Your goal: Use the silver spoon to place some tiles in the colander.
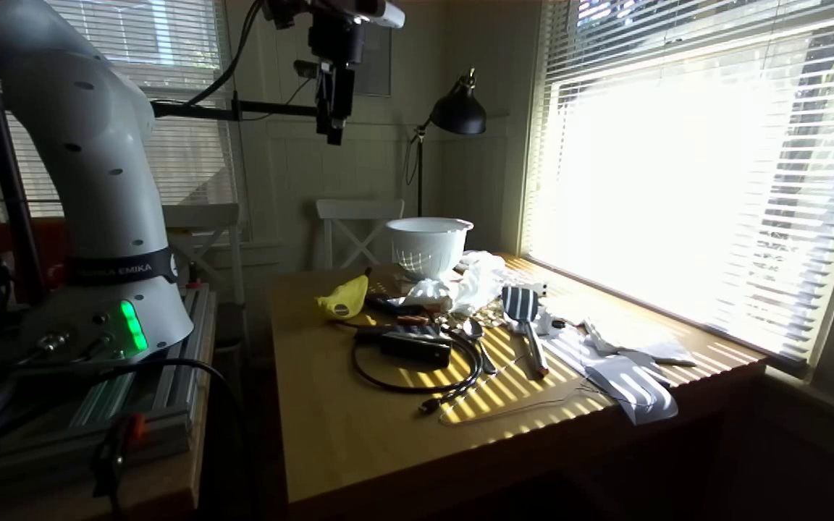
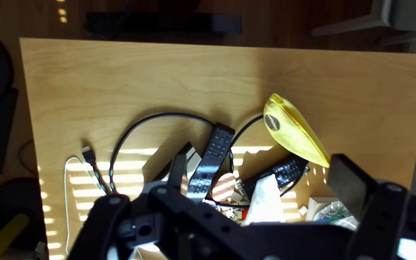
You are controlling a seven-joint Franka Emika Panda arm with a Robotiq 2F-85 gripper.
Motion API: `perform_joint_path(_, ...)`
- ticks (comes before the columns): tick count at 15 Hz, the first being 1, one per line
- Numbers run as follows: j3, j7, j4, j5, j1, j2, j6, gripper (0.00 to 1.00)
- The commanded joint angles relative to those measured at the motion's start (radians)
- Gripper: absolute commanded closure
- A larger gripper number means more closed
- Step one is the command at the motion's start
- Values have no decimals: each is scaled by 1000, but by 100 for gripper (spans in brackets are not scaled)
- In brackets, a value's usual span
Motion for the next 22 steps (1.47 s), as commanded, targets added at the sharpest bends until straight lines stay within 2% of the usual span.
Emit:
perform_joint_path(1,-21,-157,123,-109,-6,228,17,0)
perform_joint_path(5,-6,-235,248,-240,-15,438,64,0)
perform_joint_path(7,10,-208,291,-261,-17,500,103,0)
perform_joint_path(10,25,-161,308,-223,-22,512,133,0)
perform_joint_path(11,25,-188,284,-229,-23,505,131,0)
perform_joint_path(19,31,-170,301,-230,-26,514,133,0)
perform_joint_path(22,31,-246,358,-250,-20,612,166,0)
